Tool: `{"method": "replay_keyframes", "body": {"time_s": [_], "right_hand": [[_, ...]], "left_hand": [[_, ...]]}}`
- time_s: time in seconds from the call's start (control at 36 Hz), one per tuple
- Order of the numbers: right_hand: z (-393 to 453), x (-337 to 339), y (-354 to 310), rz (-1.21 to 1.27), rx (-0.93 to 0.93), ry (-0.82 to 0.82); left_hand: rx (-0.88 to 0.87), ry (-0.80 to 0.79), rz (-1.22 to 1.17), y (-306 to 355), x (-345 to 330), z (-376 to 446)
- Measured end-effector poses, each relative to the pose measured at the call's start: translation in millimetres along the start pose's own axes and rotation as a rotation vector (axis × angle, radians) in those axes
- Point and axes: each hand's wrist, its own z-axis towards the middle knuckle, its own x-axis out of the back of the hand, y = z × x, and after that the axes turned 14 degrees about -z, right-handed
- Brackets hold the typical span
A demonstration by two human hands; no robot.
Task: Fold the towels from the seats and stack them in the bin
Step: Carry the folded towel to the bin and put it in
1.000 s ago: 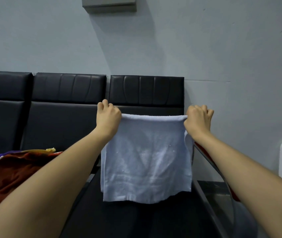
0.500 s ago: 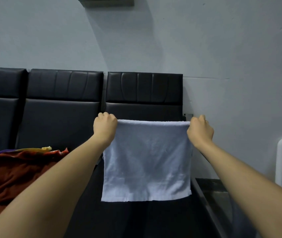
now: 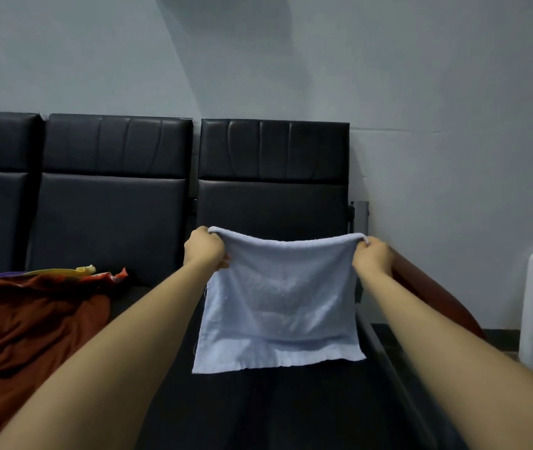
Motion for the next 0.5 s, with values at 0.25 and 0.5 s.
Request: {"method": "replay_keyframes", "body": {"time_s": [0.25, 0.5], "right_hand": [[18, -38, -6, 0.280, -0.053, -0.043], [26, -27, -31, 0.580, 0.148, 0.137]], "left_hand": [[0.022, -0.031, -0.145, -29, -19, 31], [-0.193, -0.040, -0.424, -8, -25, 48]]}}
